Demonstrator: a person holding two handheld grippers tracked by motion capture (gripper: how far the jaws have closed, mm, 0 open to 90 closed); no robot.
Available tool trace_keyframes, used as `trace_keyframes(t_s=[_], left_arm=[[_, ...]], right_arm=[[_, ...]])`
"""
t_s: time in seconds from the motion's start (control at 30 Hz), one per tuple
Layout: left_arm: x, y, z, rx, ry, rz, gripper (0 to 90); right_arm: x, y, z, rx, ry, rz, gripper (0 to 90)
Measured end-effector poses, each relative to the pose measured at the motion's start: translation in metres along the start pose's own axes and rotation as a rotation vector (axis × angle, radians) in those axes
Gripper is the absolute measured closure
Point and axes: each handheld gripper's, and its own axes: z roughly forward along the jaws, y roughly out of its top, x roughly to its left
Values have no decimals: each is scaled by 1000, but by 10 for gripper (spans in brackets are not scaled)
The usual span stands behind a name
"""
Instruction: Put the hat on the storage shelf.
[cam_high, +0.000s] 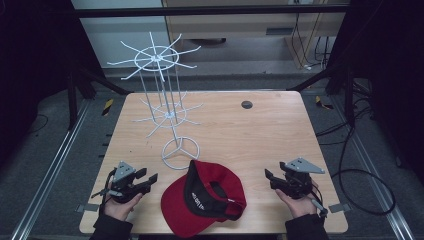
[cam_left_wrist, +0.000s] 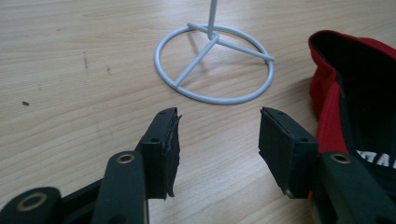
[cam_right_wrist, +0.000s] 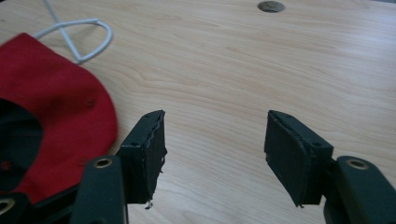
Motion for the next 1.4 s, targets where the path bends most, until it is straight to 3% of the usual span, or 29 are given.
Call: trace_keyframes(t_s=[0.2,0.7,0.9,1.13,1.2,1.27,1.4], left_arm=[[-7,-1,-3,3,-32,9,476],[-34,-2,1,65,-114,86,490],[-42,-4,6,98,-134,114,490],[-44,-7,13,151,-146,121,552],[-43,-8,15,164,-156,113,614],[-44,-8,18,191,-163,114,652],[-45,-7,18,195,-160,105,693]], right_arm=[[15,4,-2,7,48,-14,419],[70,1,6,90,212,-106,450],[84,-3,5,104,255,-130,461],[102,-5,9,124,316,-164,456],[109,-8,13,142,341,-185,459],[113,-11,16,159,350,-200,476],[115,-16,22,198,344,-223,521]])
